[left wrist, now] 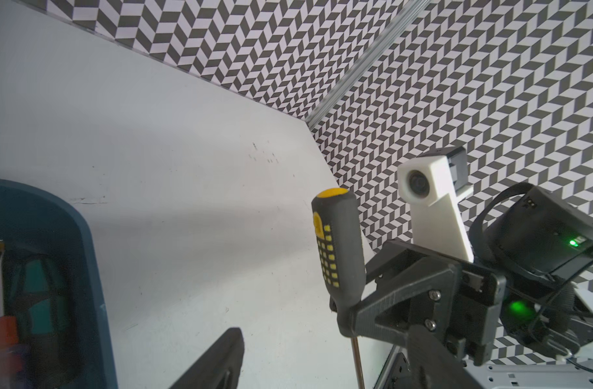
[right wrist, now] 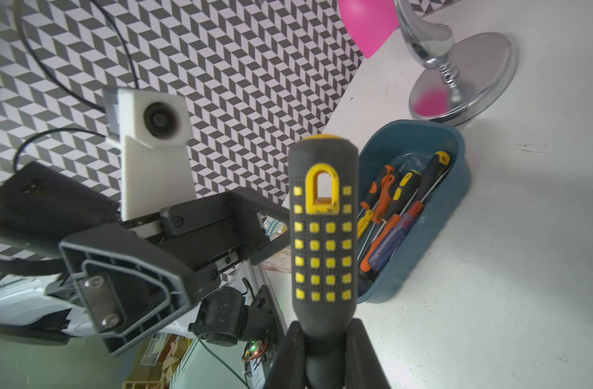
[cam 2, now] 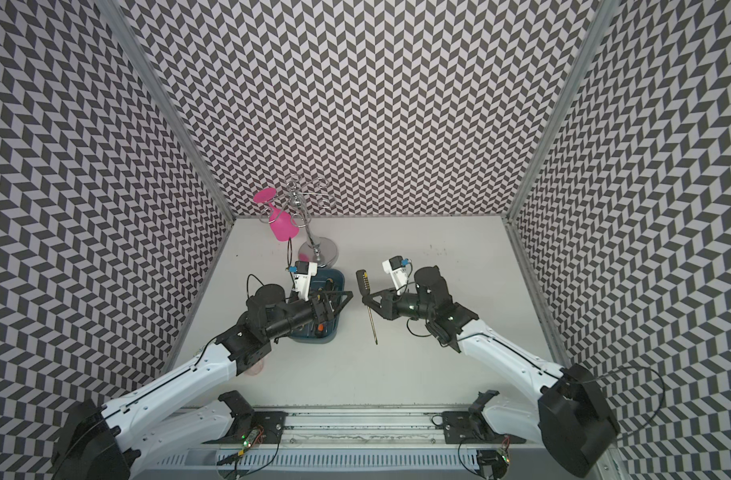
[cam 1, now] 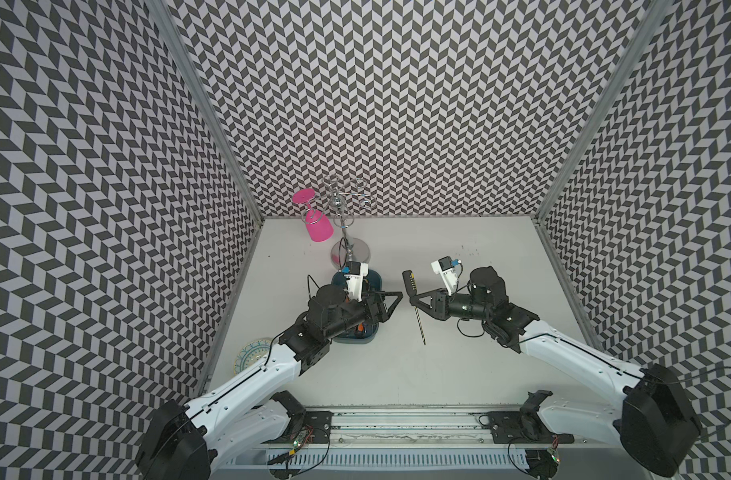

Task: Put the screwdriver on the desktop into the storage box
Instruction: Pick up the screwdriver from the center of the board.

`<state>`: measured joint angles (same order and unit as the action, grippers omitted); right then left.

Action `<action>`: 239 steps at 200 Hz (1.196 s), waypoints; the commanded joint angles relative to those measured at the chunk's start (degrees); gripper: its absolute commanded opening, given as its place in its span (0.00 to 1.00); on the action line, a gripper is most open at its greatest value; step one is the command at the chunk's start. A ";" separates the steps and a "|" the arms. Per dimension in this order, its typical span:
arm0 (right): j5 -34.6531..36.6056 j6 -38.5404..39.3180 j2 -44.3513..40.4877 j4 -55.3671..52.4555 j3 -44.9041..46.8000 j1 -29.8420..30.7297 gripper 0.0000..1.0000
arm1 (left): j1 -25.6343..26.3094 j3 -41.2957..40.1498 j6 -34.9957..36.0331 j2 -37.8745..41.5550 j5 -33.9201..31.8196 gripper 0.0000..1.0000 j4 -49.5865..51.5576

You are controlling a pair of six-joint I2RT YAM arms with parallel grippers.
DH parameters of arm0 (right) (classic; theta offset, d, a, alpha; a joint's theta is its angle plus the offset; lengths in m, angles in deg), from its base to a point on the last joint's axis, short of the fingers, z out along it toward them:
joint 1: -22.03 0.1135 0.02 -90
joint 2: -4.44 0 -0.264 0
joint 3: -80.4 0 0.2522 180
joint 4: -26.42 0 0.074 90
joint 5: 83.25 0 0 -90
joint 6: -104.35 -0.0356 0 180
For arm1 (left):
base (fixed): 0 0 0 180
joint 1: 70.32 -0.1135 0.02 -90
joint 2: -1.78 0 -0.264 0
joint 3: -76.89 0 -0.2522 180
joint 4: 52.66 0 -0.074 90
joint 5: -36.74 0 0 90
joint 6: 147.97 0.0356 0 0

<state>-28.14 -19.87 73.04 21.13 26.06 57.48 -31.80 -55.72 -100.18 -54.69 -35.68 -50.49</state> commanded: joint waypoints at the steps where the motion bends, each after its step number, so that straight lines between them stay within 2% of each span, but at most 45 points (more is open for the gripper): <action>1: -1.56 -1.62 -1.45 7.94 0.36 1.73 0.08 | 0.73 -1.51 -1.44 -0.31 2.99 0.79 -7.70; 26: -1.75 -2.44 -0.82 9.66 0.83 3.42 0.08 | 2.14 -1.42 -1.53 -1.45 2.74 0.75 -9.16; 57: -1.72 -2.55 0.47 10.60 0.90 5.54 0.08 | 2.70 -0.90 -1.46 -2.46 2.62 0.65 -9.52; 91: -1.32 -2.63 0.79 11.48 1.30 6.67 0.08 | 2.95 -0.85 -1.63 -2.87 2.45 0.43 -9.74; 121: -1.38 -2.18 1.08 11.31 1.45 6.99 0.09 | 3.09 -0.88 -1.57 -3.12 2.52 0.19 -9.66; 132: -1.56 -2.04 1.27 11.23 1.43 7.01 0.11 | 3.14 -0.84 -1.51 -3.18 2.64 0.10 -9.37; 147: -1.25 -1.68 1.36 10.61 1.56 7.05 0.22 | 3.11 -0.05 -0.59 -3.19 1.98 0.00 -7.67; 162: 0.11 -0.79 1.17 8.98 1.73 7.07 0.31 | 2.97 1.64 0.79 -3.13 -0.15 0.00 -3.31; 174: 1.12 0.08 0.62 7.61 1.98 7.01 0.34 | 2.57 3.71 2.45 -3.31 -2.12 0.00 1.53; 207: 3.99 2.02 -1.42 4.29 3.79 6.92 0.36 | 0.08 9.00 7.48 -4.06 -7.05 0.00 14.37; 239: 7.23 2.73 -3.94 1.61 6.64 6.66 0.36 | -2.31 14.29 11.79 -6.40 -15.03 0.00 26.70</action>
<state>-24.40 -18.99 71.80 24.13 30.91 64.23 -32.39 -45.78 -93.67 -59.50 -43.00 -36.24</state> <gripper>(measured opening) 0.356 0.303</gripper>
